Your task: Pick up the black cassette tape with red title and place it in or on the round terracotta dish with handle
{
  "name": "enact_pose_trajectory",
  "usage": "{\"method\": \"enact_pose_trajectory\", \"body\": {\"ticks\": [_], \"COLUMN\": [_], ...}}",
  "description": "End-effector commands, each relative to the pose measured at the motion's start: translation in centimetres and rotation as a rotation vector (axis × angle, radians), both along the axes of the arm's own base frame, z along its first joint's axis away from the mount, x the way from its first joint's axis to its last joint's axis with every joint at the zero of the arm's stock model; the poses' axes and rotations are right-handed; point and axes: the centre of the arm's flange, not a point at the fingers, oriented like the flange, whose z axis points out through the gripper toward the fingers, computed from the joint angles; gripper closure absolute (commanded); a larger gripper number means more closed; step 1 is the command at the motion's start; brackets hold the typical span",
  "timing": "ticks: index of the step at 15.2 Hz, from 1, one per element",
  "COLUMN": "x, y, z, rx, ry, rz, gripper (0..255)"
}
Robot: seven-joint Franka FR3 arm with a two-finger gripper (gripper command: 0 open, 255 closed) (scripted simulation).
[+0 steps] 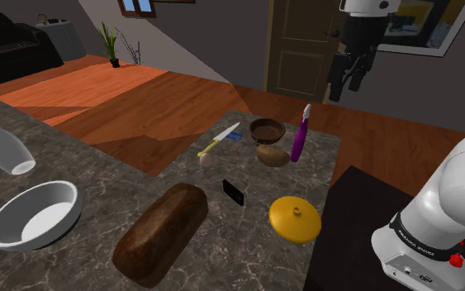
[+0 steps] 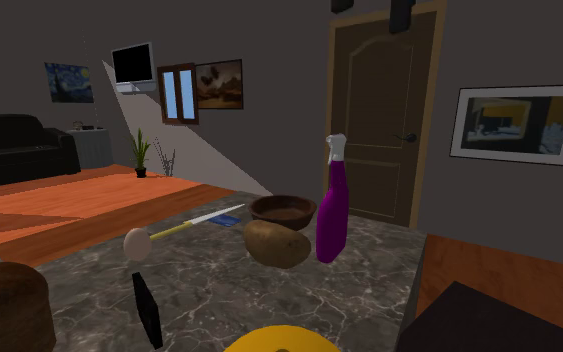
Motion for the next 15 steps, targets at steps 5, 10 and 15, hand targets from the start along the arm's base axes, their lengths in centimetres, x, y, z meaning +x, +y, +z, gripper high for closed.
{"method": "enact_pose_trajectory", "body": {"ticks": [5, 10, 15], "x": [2.6, 5.8, 9.0], "y": [2.7, 6.0, 9.4], "z": [-3.7, -8.4, -13.1], "rx": [-0.005, -0.011, -0.018], "ry": [-0.005, -0.011, -0.017], "rz": [0.01, 0.023, 0.036], "gripper": [0, 0, 0]}}
